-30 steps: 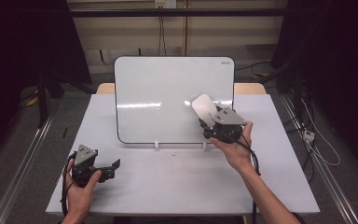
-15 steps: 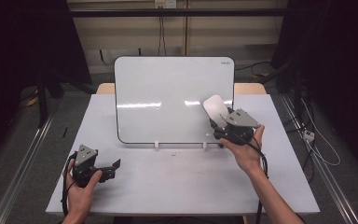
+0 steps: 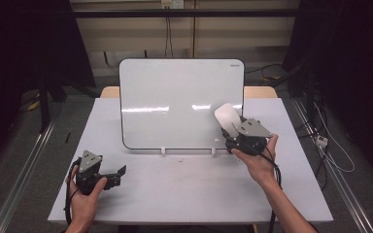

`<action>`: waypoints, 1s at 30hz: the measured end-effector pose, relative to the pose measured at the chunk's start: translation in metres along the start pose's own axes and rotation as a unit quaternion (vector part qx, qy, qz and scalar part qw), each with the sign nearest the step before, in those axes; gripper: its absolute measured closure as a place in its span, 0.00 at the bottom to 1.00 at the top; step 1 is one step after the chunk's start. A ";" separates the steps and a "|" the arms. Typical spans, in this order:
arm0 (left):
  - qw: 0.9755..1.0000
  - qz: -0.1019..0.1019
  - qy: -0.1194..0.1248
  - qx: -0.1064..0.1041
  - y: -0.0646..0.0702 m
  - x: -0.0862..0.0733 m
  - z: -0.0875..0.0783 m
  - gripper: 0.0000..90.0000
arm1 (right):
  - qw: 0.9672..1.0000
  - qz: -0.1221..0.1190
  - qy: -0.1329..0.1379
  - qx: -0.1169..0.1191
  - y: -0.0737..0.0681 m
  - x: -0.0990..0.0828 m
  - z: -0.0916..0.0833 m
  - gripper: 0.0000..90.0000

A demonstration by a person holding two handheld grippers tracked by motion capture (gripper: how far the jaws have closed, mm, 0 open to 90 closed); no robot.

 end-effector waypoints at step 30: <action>1.000 -0.005 0.001 0.003 -0.002 0.000 -0.001 0.07 | 0.998 -0.049 -0.036 -0.034 -0.020 -0.006 0.037 0.35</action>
Point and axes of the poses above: each handheld gripper's, and its own axes: z roughly forward along the jaws, x roughly out of its top, y roughly to its right, the point moved 1 cm from there along z, roughly forward along the jaws, and after that the axes turned 11 degrees about -y, right-handed, at the moved point
